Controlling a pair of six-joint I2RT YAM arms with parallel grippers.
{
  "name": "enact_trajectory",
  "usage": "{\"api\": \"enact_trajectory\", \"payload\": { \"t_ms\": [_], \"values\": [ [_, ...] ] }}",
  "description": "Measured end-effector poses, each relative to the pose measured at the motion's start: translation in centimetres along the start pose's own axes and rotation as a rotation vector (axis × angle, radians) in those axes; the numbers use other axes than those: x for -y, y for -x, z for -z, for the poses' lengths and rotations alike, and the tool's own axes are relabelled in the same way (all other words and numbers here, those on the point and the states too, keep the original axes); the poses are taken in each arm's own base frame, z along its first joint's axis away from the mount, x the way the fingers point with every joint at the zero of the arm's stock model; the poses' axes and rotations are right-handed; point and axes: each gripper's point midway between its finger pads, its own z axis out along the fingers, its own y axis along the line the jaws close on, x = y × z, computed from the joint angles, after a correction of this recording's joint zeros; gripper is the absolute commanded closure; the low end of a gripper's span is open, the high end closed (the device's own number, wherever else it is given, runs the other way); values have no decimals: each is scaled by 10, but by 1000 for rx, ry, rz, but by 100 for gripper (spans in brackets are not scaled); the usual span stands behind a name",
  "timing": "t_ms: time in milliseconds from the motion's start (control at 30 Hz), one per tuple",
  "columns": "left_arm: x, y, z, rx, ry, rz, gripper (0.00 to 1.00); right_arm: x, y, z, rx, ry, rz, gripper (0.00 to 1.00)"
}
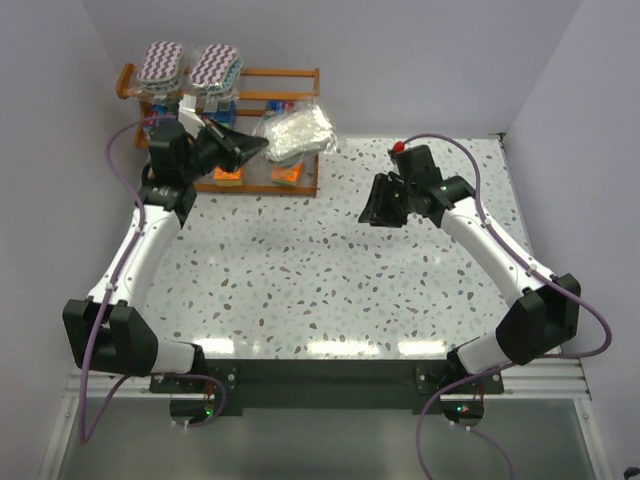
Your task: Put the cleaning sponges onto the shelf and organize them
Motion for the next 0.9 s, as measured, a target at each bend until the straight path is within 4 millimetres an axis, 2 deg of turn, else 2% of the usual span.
{"api": "enact_trajectory", "payload": {
  "t_ms": [133, 233, 300, 400, 567, 667, 800, 900],
  "values": [
    [69, 57, -5, 169, -98, -17, 100, 1, -1, 0, -3, 0, 4, 61],
    [109, 88, -3, 268, -160, -17, 100, 1, 0, 1, -1, 1, 4, 62],
    [124, 104, -2, 326, -181, 18, 100, 1, 0, 3, 2, 4, 3, 62],
    [121, 123, -5, 421, -154, 104, 100, 0, 1, 4, 7, 7, 4, 62],
    [86, 143, -30, 575, -27, 276, 100, 2, -1, 2, 4, 7, 2, 62],
    [74, 148, -55, 624, 28, 353, 100, 4, -3, 1, -2, 4, 0, 63],
    [71, 149, -86, 659, 57, 420, 100, 5, -4, 0, -5, 2, 0, 63],
    [67, 144, -100, 671, 78, 461, 100, 6, -5, -1, -9, 0, -1, 63]
  ]
}}
